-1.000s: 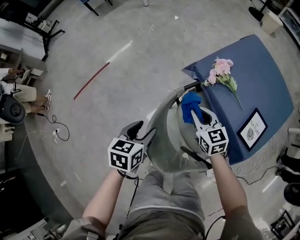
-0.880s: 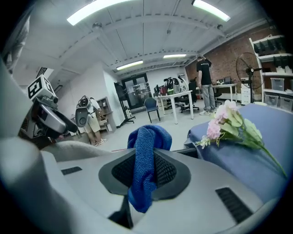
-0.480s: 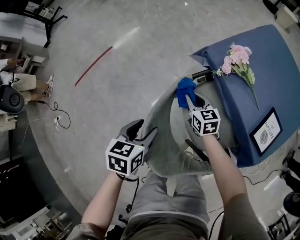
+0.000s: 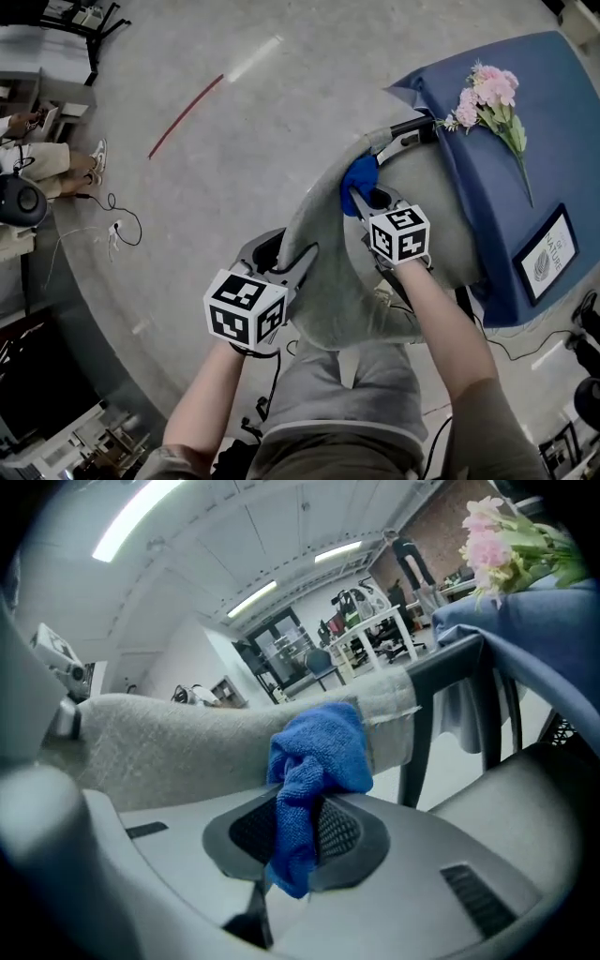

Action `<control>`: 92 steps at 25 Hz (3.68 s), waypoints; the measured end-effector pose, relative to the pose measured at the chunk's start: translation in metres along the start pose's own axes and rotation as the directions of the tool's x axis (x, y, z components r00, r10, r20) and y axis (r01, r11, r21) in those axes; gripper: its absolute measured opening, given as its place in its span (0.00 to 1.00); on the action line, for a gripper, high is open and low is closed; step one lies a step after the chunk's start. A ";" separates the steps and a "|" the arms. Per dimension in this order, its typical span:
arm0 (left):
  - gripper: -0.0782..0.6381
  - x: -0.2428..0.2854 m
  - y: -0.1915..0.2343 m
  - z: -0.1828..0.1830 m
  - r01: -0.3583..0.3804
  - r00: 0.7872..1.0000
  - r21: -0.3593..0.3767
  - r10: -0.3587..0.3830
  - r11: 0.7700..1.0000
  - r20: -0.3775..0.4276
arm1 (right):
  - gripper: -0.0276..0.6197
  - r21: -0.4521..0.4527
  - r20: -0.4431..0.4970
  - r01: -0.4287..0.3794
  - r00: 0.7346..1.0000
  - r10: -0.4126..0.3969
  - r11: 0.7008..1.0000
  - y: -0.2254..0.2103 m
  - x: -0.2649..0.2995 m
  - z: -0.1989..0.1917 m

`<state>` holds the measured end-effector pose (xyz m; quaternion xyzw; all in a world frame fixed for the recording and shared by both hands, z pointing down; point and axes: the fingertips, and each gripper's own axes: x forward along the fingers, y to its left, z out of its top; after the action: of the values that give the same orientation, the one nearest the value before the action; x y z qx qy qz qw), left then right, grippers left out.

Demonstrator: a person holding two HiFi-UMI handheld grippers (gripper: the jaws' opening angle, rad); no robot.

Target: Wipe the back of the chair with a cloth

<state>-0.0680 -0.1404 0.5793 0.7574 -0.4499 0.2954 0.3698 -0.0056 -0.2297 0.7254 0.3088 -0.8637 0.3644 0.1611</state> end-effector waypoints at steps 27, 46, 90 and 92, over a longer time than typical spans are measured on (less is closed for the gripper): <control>0.40 0.003 -0.003 0.001 0.032 0.999 -0.022 -0.031 0.999 0.024 | 0.14 -0.135 -0.873 -0.620 0.443 0.204 0.773 0.070 -0.204 -0.234; 0.40 0.004 -0.004 -0.001 0.064 0.997 -0.054 -0.062 0.996 0.042 | 0.14 -0.230 0.051 0.062 0.997 -0.052 0.971 -0.014 -0.026 0.090; 0.41 0.003 -0.005 0.000 0.102 0.993 -0.101 -0.096 0.990 0.062 | 0.14 -0.182 -0.444 -0.484 0.817 0.368 0.856 0.160 -0.076 -0.015; 0.41 0.004 -0.005 -0.001 0.102 0.993 -0.105 -0.096 0.989 0.062 | 0.14 -0.205 -0.358 -0.397 0.881 0.309 0.895 0.138 -0.056 0.013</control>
<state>-0.0618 -0.1402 0.5814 0.7658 -0.4375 0.2302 0.4113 -0.0536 -0.1404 0.6151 0.0571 -0.9102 0.3103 0.2683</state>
